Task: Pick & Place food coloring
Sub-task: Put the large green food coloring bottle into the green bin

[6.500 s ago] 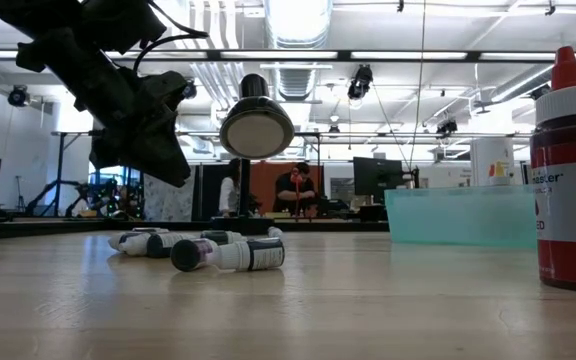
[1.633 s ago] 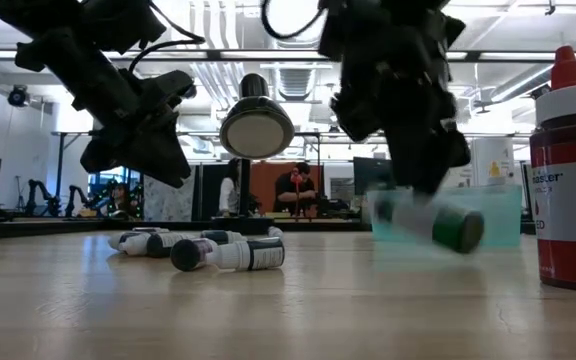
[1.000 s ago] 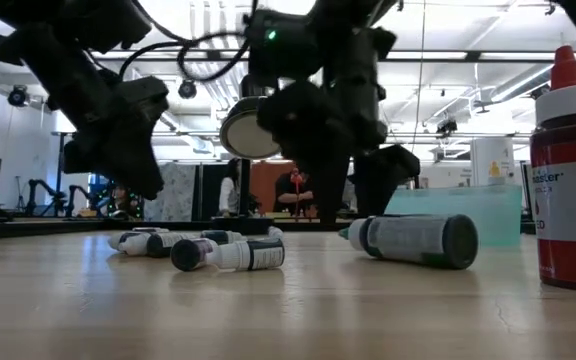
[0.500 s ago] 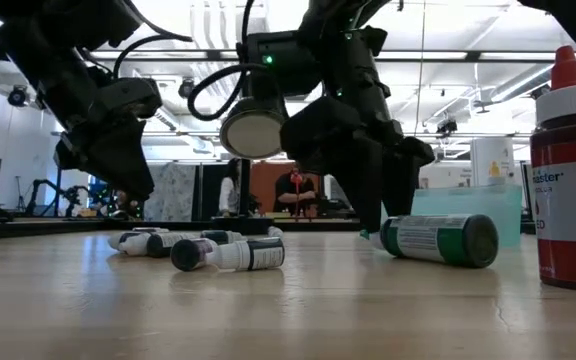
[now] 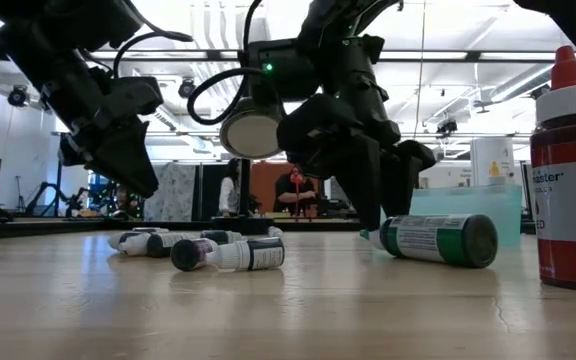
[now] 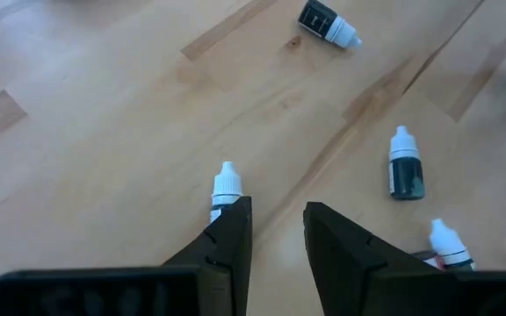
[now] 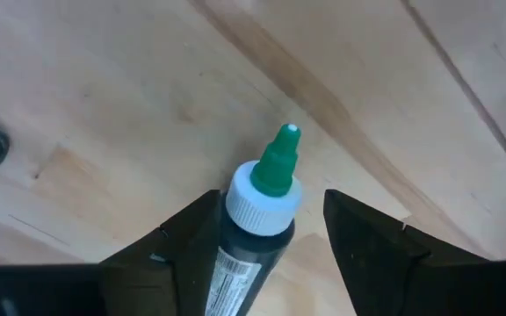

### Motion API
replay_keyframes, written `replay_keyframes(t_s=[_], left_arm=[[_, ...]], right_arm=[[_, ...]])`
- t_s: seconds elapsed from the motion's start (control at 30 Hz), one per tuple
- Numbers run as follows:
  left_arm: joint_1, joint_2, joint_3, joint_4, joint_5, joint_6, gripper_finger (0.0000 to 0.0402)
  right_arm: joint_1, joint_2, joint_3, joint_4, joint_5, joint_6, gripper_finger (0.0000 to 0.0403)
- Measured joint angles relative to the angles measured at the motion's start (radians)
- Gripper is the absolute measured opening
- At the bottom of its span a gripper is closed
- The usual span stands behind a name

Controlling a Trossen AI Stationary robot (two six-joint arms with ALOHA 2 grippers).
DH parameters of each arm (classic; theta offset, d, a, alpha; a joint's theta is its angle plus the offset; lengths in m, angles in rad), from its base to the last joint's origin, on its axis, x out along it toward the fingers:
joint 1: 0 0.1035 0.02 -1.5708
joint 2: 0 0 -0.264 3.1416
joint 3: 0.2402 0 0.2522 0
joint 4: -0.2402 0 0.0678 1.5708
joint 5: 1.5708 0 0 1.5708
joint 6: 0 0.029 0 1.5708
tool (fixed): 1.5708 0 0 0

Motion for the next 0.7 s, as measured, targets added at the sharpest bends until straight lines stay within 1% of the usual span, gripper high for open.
replay_keyframes(t_s=[0.1,0.27,0.4,0.6,0.7], left_arm=[[0.002,0.0,0.0,0.0,-0.004,0.009,0.008],[0.006,0.0,-0.002,0.0,-0.009,0.009,0.008],[0.006,0.0,-0.017,0.006,-0.016,0.008,0.008],[0.006,0.0,-0.058,0.011,-0.013,-0.025,0.008],[0.006,0.0,-0.073,0.011,0.001,-0.044,0.008]], right_arm=[[-0.004,0.0,0.0,0.014,-0.005,0.013,0.0185],[-0.006,0.0,-0.002,0.026,-0.049,0.022,0.0175],[-0.006,0.0,-0.006,0.027,-0.052,0.039,0.0164],[-0.006,0.0,-0.006,0.064,-0.052,0.06,0.0131],[-0.006,0.0,-0.007,0.085,-0.052,0.075,0.0125]])
